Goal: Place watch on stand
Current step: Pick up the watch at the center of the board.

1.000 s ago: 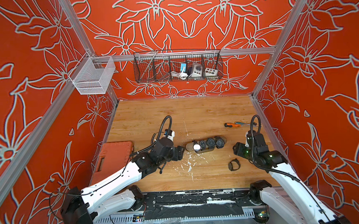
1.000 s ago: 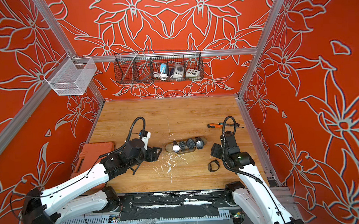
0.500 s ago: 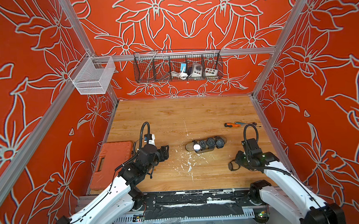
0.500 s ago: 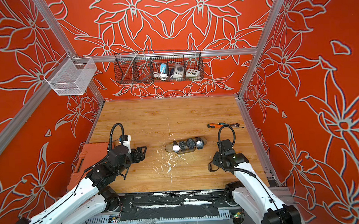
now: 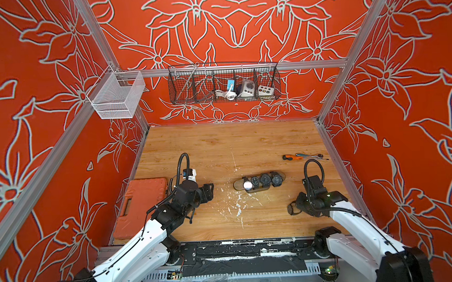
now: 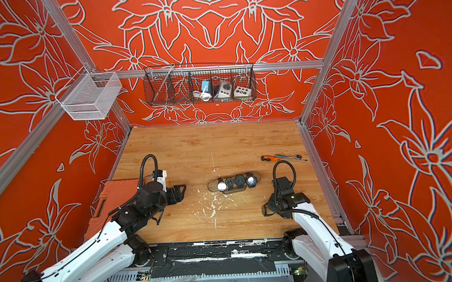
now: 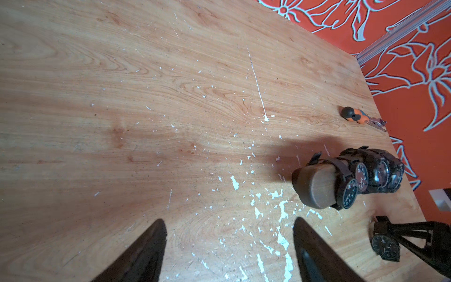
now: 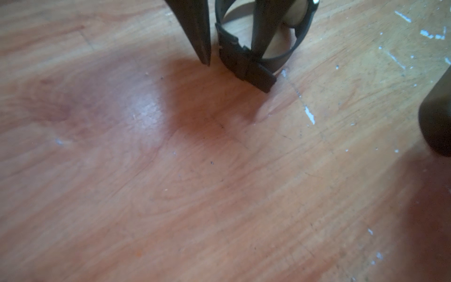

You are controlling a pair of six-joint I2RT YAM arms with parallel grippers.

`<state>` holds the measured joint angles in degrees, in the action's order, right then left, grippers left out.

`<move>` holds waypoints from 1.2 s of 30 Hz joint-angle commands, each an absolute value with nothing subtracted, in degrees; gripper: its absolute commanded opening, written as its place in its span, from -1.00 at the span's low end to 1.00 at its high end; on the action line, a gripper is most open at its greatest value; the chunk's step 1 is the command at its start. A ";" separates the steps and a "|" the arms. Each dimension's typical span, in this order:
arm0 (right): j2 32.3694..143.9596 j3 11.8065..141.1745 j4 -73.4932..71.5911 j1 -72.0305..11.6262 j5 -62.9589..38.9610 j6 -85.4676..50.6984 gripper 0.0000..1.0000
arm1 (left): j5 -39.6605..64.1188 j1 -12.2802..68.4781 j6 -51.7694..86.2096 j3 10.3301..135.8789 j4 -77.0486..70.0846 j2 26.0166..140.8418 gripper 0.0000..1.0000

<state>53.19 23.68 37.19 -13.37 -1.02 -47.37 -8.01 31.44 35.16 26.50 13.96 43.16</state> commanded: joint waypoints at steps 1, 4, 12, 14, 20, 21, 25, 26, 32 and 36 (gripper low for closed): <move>55.16 22.39 34.71 -12.99 -1.01 -48.13 -0.54 | -6.73 30.95 36.23 26.45 12.04 43.76 0.59; 55.99 22.32 33.50 -12.96 -1.33 -47.65 -0.78 | -5.95 30.94 36.42 26.87 11.99 44.53 0.58; 51.68 22.92 33.21 -13.17 -2.56 -44.56 -1.00 | -0.53 30.94 36.22 26.24 6.09 44.44 0.57; 49.83 23.11 33.52 -13.18 -2.49 -43.87 -1.00 | 0.32 30.94 36.43 25.97 4.54 44.45 0.57; 44.37 23.84 31.82 -13.21 -4.64 -40.53 -1.00 | 7.09 30.94 34.94 27.49 0.33 47.73 0.56; 43.85 24.22 31.67 -13.20 -5.10 -39.95 -1.00 | 8.34 30.94 35.15 27.33 -0.67 48.13 0.55; 40.52 26.11 30.10 -13.27 -9.15 -37.63 -1.00 | 11.06 31.03 35.77 27.24 -3.57 48.87 0.54; 39.30 26.55 29.64 -13.43 -9.91 -37.51 -1.00 | 11.35 31.11 35.71 27.18 -3.81 48.87 0.51; 36.37 28.58 26.16 -13.64 -14.49 -37.10 -1.00 | 13.78 33.84 30.44 30.54 -3.00 49.83 0.37; 35.80 29.94 22.42 -14.55 -17.07 -37.08 -1.00 | 13.32 37.44 29.44 31.28 -4.65 50.90 0.40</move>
